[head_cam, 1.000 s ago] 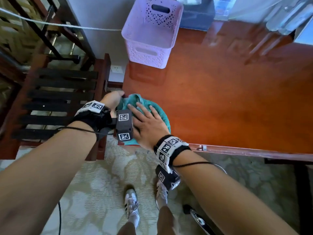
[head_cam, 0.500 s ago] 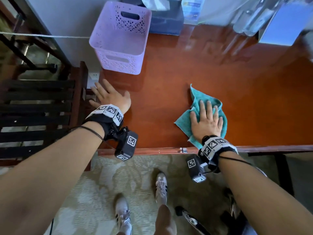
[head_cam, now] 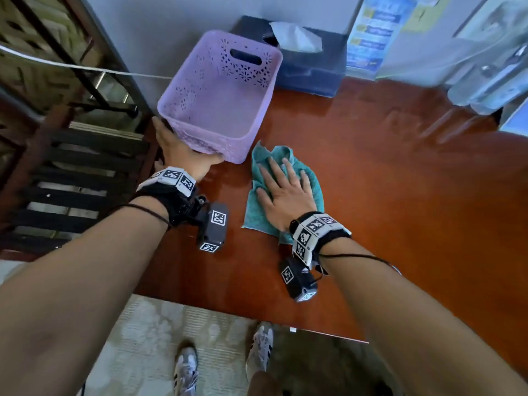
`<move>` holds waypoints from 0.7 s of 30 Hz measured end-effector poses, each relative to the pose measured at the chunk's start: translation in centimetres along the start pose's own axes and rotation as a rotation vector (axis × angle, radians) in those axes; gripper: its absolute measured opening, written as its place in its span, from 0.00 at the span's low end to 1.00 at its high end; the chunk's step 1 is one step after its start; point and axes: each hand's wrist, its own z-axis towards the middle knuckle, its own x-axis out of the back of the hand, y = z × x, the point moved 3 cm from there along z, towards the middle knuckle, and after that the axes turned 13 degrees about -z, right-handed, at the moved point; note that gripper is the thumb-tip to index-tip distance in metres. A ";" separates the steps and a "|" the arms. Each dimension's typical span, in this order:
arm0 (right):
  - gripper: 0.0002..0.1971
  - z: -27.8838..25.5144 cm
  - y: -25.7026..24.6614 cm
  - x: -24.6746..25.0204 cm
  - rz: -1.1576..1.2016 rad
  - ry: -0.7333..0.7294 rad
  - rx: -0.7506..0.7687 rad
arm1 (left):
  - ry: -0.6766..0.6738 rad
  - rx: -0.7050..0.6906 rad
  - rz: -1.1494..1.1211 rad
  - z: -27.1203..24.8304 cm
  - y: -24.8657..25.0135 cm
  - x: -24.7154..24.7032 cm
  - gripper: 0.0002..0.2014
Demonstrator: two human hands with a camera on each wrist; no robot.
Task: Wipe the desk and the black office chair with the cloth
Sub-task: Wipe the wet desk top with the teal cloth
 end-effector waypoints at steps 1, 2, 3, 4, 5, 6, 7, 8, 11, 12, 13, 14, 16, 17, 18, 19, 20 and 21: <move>0.28 1.0 0.0 0.3 -0.004 0.006 0.017 | -0.010 -0.030 -0.022 0.2 -0.1 -0.1 0.74; 0.28 1.9 0.0 0.5 -0.005 0.009 0.027 | -0.016 -0.037 -0.022 0.4 -0.3 -0.2 0.73; 0.28 3.0 0.1 0.8 0.001 0.008 0.030 | -0.012 -0.028 -0.005 0.4 -0.3 -0.2 0.72; 0.28 4.0 0.3 1.1 0.008 0.006 0.027 | -0.004 -0.006 0.026 0.4 -0.3 -0.2 0.70; 0.28 5.0 0.5 1.4 0.015 0.004 0.019 | 0.009 0.022 0.059 0.5 -0.4 -0.2 0.69; 0.29 6.0 0.7 1.6 0.020 0.001 0.012 | 0.018 0.038 0.075 0.5 -0.4 -0.3 0.67; 0.29 7.1 1.0 1.9 0.025 -0.003 0.005 | 0.027 0.041 0.074 0.6 -0.5 -0.3 0.66; 0.29 8.1 1.3 2.1 0.030 -0.004 -0.003 | 0.028 0.037 0.074 0.6 -0.4 -0.4 0.65; 0.29 11.2 2.4 2.8 0.050 -0.011 -0.014 | 0.019 0.058 0.093 0.7 0.0 -0.2 0.65; 0.30 12.1 2.7 3.1 0.059 -0.018 -0.015 | 0.011 0.065 0.104 0.7 0.0 -0.2 0.66; 0.30 13.0 3.1 3.3 0.063 -0.023 -0.017 | 0.005 0.066 0.116 0.7 0.0 -0.2 0.66; 0.30 13.8 3.4 3.6 0.064 -0.024 -0.019 | 0.001 0.069 0.126 0.6 0.1 -0.2 0.67; 0.30 15.3 4.2 4.0 0.068 -0.022 -0.022 | -0.003 0.087 0.127 0.6 0.1 -0.2 0.68; 0.30 16.0 4.6 4.3 0.077 -0.021 -0.028 | -0.004 0.096 0.123 0.7 0.1 -0.3 0.70; 0.29 16.5 5.1 4.4 0.090 -0.019 -0.043 | -0.005 0.103 0.111 0.8 0.1 -0.4 0.72; 0.29 16.9 5.6 4.6 0.105 -0.014 -0.065 | -0.005 0.108 0.093 1.0 -0.1 -0.6 0.74; 0.29 17.3 5.9 4.6 0.120 -0.013 -0.087 | -0.003 0.124 0.069 1.4 -0.6 -0.8 0.75; 0.29 17.4 6.2 4.6 0.132 -0.015 -0.108 | 0.002 0.139 0.049 1.7 -1.3 -1.0 0.74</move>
